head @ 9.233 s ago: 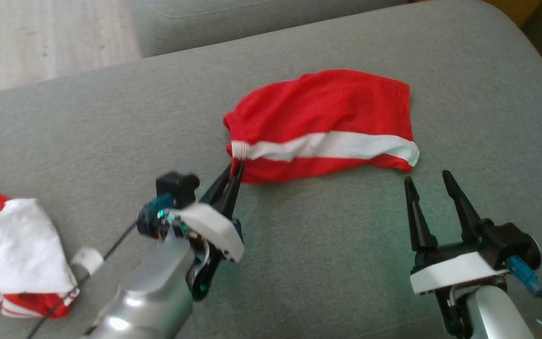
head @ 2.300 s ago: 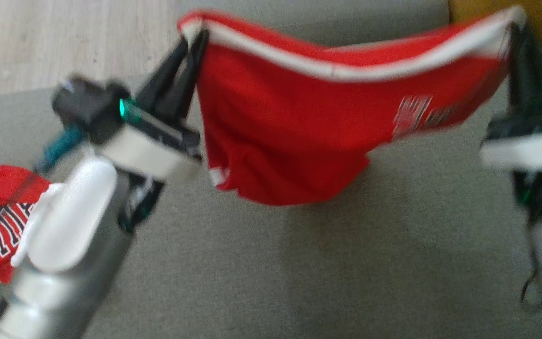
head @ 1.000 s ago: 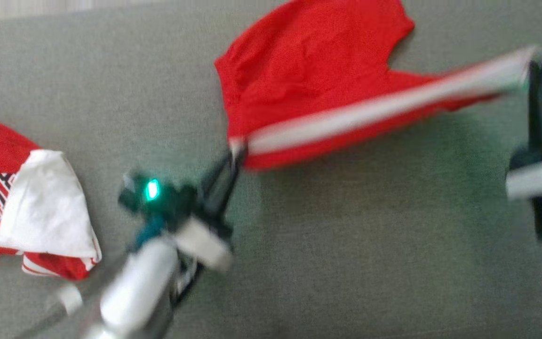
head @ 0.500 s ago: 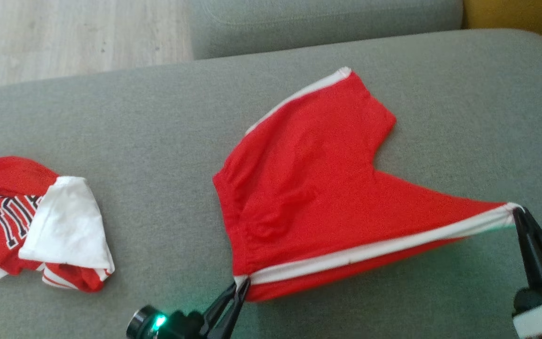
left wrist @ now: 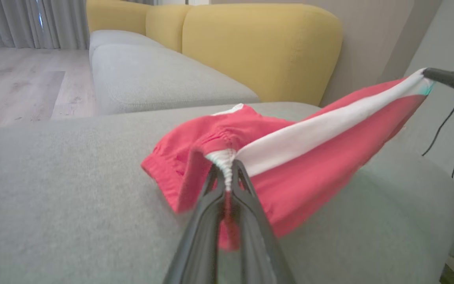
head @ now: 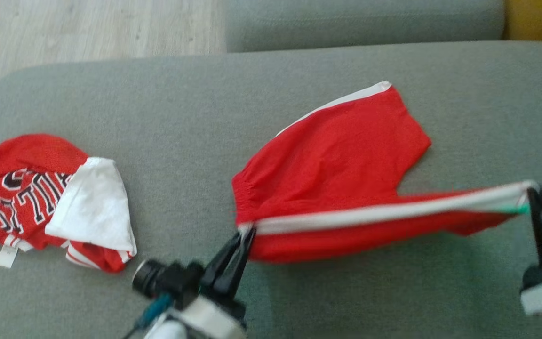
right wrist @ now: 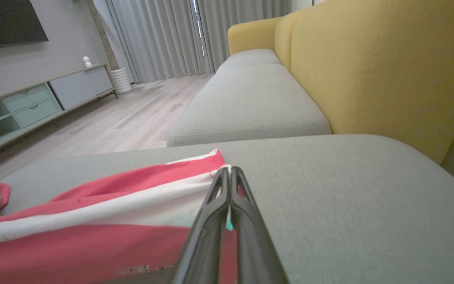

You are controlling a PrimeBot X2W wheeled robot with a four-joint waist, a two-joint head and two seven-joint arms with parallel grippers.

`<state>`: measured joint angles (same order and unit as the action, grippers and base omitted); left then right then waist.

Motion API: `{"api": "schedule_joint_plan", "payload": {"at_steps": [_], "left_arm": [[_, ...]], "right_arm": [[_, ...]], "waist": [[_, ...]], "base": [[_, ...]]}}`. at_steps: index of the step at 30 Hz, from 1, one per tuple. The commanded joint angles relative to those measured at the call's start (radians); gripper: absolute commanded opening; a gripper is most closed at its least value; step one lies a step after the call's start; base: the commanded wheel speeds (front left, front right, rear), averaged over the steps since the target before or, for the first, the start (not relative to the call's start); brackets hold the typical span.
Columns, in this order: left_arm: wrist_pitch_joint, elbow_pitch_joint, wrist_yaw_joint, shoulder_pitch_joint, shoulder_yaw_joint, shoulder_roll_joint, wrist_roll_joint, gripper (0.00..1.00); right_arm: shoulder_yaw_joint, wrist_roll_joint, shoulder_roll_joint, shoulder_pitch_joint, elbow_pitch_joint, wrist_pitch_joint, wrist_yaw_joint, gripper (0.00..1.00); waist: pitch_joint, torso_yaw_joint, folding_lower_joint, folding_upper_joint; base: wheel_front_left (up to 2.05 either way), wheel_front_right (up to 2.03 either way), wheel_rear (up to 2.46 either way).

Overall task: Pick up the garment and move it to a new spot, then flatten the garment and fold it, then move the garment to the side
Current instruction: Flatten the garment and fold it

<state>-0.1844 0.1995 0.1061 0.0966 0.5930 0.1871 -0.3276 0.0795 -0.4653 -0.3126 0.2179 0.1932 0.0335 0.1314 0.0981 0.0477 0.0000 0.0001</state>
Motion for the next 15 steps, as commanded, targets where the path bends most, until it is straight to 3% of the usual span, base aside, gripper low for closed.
{"api": "schedule_joint_plan", "payload": {"at_steps": [1,7,15], "left_arm": [[0.001,-0.015,0.005,0.073,-0.030,-0.015,-0.018,0.00],[0.017,0.082,0.013,0.217,-0.042,-0.076,-0.077,0.00],[0.015,0.204,0.015,0.358,-0.061,-0.114,-0.134,0.00]], "right_arm": [[-0.003,-0.001,-0.043,-0.077,0.013,0.003,-0.001,0.00],[-0.048,-0.008,-0.089,-0.324,-0.143,0.007,-0.001,0.00],[-0.176,-0.022,-0.125,-0.602,-0.380,-0.017,-0.001,0.00]], "waist": [[0.027,0.018,0.0000,-0.0001],[0.104,0.047,0.0000,-0.0001],[0.183,0.089,0.0000,-0.0001]], "base": [[0.00,0.00,0.00],[0.00,0.00,0.00],[0.00,0.00,0.00]]}}
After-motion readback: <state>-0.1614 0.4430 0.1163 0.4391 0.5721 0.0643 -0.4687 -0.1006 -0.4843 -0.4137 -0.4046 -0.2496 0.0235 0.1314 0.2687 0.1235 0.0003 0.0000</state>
